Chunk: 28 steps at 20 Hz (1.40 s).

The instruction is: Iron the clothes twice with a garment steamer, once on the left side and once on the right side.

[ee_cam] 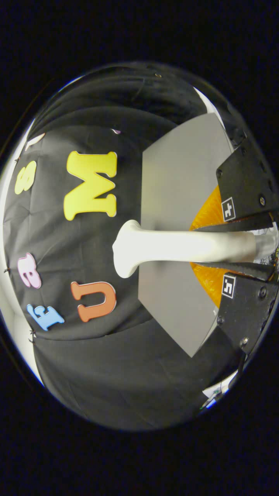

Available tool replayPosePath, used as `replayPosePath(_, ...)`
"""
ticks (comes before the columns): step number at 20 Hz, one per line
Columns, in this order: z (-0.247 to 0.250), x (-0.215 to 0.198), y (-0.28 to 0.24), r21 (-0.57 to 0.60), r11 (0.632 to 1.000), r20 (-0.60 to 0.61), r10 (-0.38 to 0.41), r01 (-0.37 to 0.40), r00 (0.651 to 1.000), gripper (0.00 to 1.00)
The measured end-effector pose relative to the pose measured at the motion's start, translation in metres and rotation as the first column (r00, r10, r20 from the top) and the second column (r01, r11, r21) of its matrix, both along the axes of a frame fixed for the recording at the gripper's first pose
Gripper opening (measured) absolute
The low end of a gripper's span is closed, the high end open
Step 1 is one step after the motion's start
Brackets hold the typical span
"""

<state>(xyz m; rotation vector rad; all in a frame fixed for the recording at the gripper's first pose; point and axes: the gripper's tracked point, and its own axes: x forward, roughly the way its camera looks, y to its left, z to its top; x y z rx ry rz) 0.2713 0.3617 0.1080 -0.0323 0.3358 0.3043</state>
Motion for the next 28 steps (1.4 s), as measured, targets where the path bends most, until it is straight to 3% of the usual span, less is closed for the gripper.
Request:
replayPosePath(6, 0.075, -0.084, -0.062, 0.044, 0.999, 0.177, 0.004, -0.012, 0.984, 0.37)
replayPosePath(11, 0.145, -0.135, -0.131, 0.107, 0.994, 0.308, -0.045, 0.013, 0.950, 0.37)
replayPosePath(14, 0.180, -0.147, -0.191, 0.118, 0.990, 0.379, -0.118, 0.079, 0.918, 0.36)
replayPosePath(20, 0.219, -0.123, -0.305, 0.178, 0.956, 0.427, -0.287, 0.232, 0.858, 0.36)
replayPosePath(28, 0.220, -0.078, -0.344, 0.136, 0.956, 0.416, -0.295, 0.262, 0.860, 0.37)
